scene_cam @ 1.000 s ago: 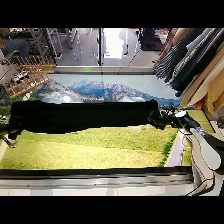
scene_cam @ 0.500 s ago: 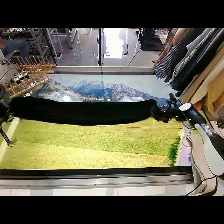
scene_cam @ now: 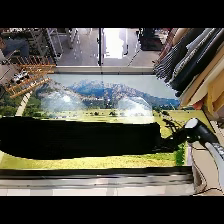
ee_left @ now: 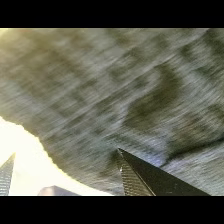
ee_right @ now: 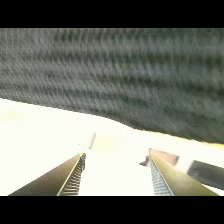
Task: Fold the clothes and pants, and hang the long-sleeved shirts on hangers.
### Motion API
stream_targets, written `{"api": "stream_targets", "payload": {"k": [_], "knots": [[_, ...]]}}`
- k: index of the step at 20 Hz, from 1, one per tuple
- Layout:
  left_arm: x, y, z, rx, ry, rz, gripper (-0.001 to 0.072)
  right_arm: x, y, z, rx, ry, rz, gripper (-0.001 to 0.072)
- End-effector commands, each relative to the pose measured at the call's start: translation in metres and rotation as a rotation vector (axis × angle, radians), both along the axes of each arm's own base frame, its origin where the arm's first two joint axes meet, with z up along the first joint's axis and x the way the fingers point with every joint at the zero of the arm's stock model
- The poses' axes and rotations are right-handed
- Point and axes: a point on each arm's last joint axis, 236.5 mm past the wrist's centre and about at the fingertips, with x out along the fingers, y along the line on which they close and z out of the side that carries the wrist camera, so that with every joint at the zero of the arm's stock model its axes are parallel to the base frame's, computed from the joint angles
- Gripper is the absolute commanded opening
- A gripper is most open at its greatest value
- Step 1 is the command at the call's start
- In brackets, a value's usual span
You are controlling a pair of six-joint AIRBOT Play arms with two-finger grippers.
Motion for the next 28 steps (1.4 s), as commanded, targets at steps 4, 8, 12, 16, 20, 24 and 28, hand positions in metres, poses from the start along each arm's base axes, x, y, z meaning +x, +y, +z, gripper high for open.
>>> {"api": "stream_targets", "payload": {"k": [4,8,12,16,20,24,28], "knots": [[0.033,-0.002,0.074,-0.016,-0.136,-0.022,0.0697,0.036,-0.075,0.004,0.01,-0.138,-0.256,0.0519],[0.095,-0.063,0.11,-0.208,-0.408,-0.101,0.0538,0.07,-0.06,-0.019,0.227,-0.16,-0.318,0.0519],[0.113,-0.101,0.109,-0.223,-0.405,-0.22,0.0535,0.076,-0.04,-0.053,0.265,-0.081,-0.262,0.0519],[0.13,-0.167,0.106,-0.251,-0.394,-0.476,0.0348,0.084,-0.01,-0.07,0.229,-0.105,-0.15,0.0053],[0.117,-0.265,0.076,-0.364,-0.284,-0.686,0.0112,0.118,-0.085,-0.027,-0.121,-0.219,-0.173,0.0044],[0.094,-0.355,0.018,-0.412,-0.194,-0.819,0.0028,0.13,-0.192,0.081,-0.598,-0.363,-0.216,0.0042],[0.089,-0.413,-0.021,-0.384,-0.19,-0.91,0.0028,0.144,-0.102,0.142,-0.435,-0.479,-0.122,0.0042]]}}
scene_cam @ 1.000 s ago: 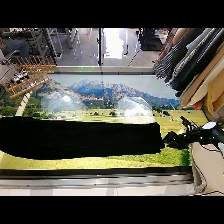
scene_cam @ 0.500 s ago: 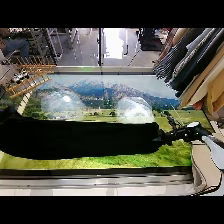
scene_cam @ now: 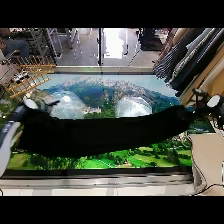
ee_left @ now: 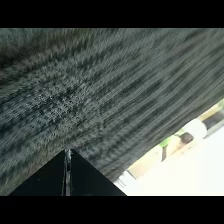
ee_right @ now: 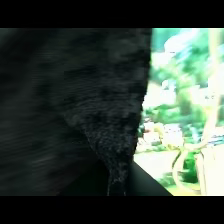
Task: Fold the clothes and pants, and hang the long-sleeved shirts on hangers.
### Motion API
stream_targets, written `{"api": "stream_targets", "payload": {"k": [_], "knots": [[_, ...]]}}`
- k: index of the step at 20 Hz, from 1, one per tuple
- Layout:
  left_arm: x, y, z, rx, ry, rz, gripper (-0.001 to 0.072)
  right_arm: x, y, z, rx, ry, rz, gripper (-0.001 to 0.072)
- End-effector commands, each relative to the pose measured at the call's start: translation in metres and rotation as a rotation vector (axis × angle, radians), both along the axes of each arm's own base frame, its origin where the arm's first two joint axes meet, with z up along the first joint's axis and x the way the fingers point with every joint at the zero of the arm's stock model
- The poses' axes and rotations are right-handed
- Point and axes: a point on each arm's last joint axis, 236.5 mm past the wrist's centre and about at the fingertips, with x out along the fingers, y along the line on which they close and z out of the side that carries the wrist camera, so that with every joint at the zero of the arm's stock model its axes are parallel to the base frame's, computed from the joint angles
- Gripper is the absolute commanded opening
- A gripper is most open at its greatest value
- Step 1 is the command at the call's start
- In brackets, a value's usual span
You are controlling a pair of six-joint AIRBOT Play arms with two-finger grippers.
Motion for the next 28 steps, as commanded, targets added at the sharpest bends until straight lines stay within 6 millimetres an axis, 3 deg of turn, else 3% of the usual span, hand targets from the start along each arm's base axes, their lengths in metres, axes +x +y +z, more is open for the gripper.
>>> {"api": "stream_targets", "payload": {"k": [1,3,6,10,12,14,15,16,17,21,23,25,26,28], "knots": [[-0.004,-0.045,-0.033,0.029,-0.031,-0.069,0.0027,0.003,0.087,0.048,0.087,-0.051,0.108,0.0042],[-0.001,-0.039,-0.031,0.037,-0.034,-0.06,0.0027,0.001,0.186,0.045,0.187,-0.05,0.211,0.0042],[0.002,-0.007,0.006,0.026,-0.044,-0.016,0.0027,-0.014,0.318,0.022,0.257,-0.071,0.318,0.0042],[0.012,0.05,0.064,0.028,-0.16,0.127,0.0027,-0.052,0.481,-0.054,0.363,-0.053,0.503,0.0043],[0.013,0.07,0.073,0.035,-0.183,0.175,0.0027,-0.068,0.532,-0.093,0.401,0.016,0.553,0.0044],[0.013,0.081,0.07,0.037,-0.175,0.202,0.0028,-0.076,0.561,-0.111,0.432,0.068,0.65,0.0088],[0.013,0.083,0.068,0.036,-0.166,0.206,0.0028,-0.077,0.565,-0.108,0.443,0.087,0.683,0.0231],[0.012,0.084,0.066,0.037,-0.16,0.205,0.0028,-0.07,0.555,-0.101,0.43,0.103,0.689,0.0356],[0.01,0.084,0.065,0.04,-0.152,0.2,0.0028,-0.06,0.532,-0.094,0.389,0.122,0.693,0.0393],[0.004,0.086,0.063,0.044,-0.127,0.19,0.0028,-0.004,0.38,-0.049,0.309,0.148,0.52,0.0412],[0.003,0.087,0.063,0.044,-0.124,0.192,0.0028,0.006,0.3,-0.036,0.321,0.127,0.38,0.0435],[0.003,0.087,0.062,0.044,-0.123,0.192,0.0028,-0.011,0.235,-0.051,0.368,0.185,0.269,0.0561],[0.003,0.087,0.061,0.044,-0.121,0.192,0.0028,-0.025,0.219,-0.064,0.439,0.23,0.245,0.0586],[0.003,0.087,0.057,0.041,-0.112,0.189,0.0028,-0.025,0.209,-0.084,0.588,0.196,0.206,0.0645]]}}
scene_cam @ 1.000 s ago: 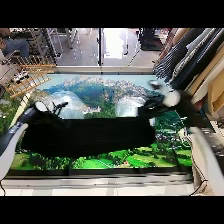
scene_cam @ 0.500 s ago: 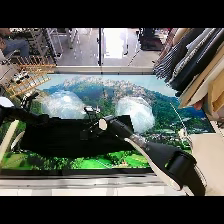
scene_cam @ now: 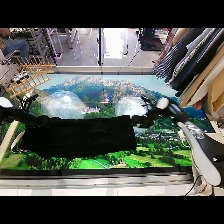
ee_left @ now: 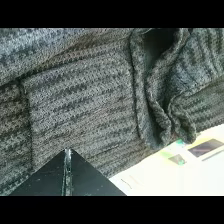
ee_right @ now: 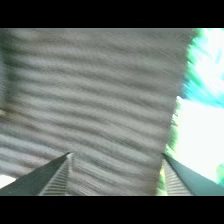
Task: Fold the clothes and pants, and hang the long-sleeved shirts on hangers.
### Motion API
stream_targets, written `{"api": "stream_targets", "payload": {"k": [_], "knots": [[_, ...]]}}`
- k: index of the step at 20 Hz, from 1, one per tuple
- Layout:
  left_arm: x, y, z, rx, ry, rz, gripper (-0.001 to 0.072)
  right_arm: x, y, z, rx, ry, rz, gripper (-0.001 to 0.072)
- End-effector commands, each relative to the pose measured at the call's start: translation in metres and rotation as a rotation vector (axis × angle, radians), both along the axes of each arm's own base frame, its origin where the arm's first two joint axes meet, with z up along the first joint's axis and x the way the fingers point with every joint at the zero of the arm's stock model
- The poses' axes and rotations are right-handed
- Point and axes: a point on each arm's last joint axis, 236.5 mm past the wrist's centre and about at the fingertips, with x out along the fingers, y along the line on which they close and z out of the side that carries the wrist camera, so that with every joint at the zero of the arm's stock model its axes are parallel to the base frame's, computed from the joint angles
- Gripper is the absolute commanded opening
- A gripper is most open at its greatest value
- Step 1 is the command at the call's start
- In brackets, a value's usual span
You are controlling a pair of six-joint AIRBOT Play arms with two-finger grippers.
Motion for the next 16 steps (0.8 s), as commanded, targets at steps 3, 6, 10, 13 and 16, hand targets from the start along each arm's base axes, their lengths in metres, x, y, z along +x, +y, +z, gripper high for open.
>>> {"api": "stream_targets", "payload": {"k": [3,6,10,13,16], "knots": [[0.0,0.0,-0.005,-0.004,0.012,-0.003,0.0028,-0.001,-0.032,-0.041,0.256,0.005,-0.075,0.0675],[0.0,0.0,-0.005,-0.004,0.012,-0.005,0.0028,0.009,-0.007,-0.064,0.347,0.047,-0.008,0.0679],[0.0,0.0,-0.005,-0.003,0.011,-0.004,0.0027,0.02,0.043,-0.058,0.385,0.054,0.138,0.0209],[0.001,0.002,-0.009,0.005,0.015,-0.002,0.0027,0.03,-0.001,-0.06,0.088,0.068,0.132,0.0044],[0.005,-0.007,-0.015,0.009,0.013,-0.019,0.0026,0.039,-0.112,-0.024,-0.263,0.0,0.003,0.0043]]}}
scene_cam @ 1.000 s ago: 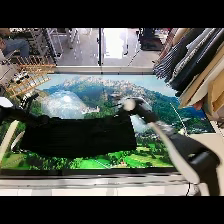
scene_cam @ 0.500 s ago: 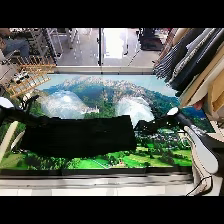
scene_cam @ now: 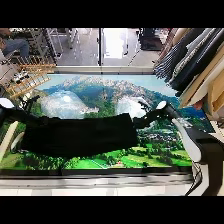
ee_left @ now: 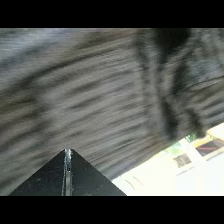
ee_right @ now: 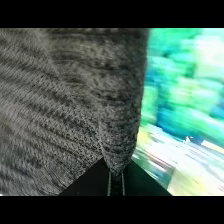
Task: Fold the clothes and pants, and hang the long-sleeved shirts on hangers.
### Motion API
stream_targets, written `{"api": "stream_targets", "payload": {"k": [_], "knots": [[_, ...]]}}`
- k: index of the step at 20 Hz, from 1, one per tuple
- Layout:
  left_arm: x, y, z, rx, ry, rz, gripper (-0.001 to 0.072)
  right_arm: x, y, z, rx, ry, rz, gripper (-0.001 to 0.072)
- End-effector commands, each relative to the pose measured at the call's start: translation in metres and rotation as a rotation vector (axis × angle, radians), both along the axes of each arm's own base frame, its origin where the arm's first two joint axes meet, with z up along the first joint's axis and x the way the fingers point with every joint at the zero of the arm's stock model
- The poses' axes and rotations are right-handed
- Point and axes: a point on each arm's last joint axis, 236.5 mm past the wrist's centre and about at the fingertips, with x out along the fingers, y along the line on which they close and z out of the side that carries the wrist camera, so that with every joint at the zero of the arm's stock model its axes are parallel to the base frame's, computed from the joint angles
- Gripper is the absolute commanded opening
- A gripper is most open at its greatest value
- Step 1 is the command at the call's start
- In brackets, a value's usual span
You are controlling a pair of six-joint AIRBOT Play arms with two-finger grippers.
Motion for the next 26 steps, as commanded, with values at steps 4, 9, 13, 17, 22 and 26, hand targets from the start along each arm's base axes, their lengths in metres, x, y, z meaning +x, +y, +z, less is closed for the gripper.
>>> {"api": "stream_targets", "payload": {"k": [4,9,13,17,22,26], "knots": [[0.009,-0.079,0.009,-0.09,-0.07,-0.154,0.0026,-0.016,-0.177,0.091,-0.481,-0.104,-0.228,0.0042],[0.017,-0.156,-0.007,-0.009,-0.185,-0.338,0.0026,-0.023,-0.174,0.145,-0.515,-0.168,-0.298,0.0042],[0.022,-0.149,-0.054,0.076,-0.107,-0.305,0.0026,-0.019,-0.085,0.185,-0.421,-0.219,-0.206,0.0042],[0.023,-0.146,-0.061,0.075,-0.081,-0.282,0.0026,-0.02,0.084,0.211,-0.253,-0.409,-0.027,0.0042],[0.032,-0.105,0.058,0.097,-0.23,-0.19,0.0026,-0.054,0.273,0.154,-0.071,-0.492,0.202,0.0043],[0.028,-0.009,0.111,0.229,-0.298,0.088,0.0026,-0.084,0.384,0.077,0.151,-0.46,0.31,0.0047]]}}
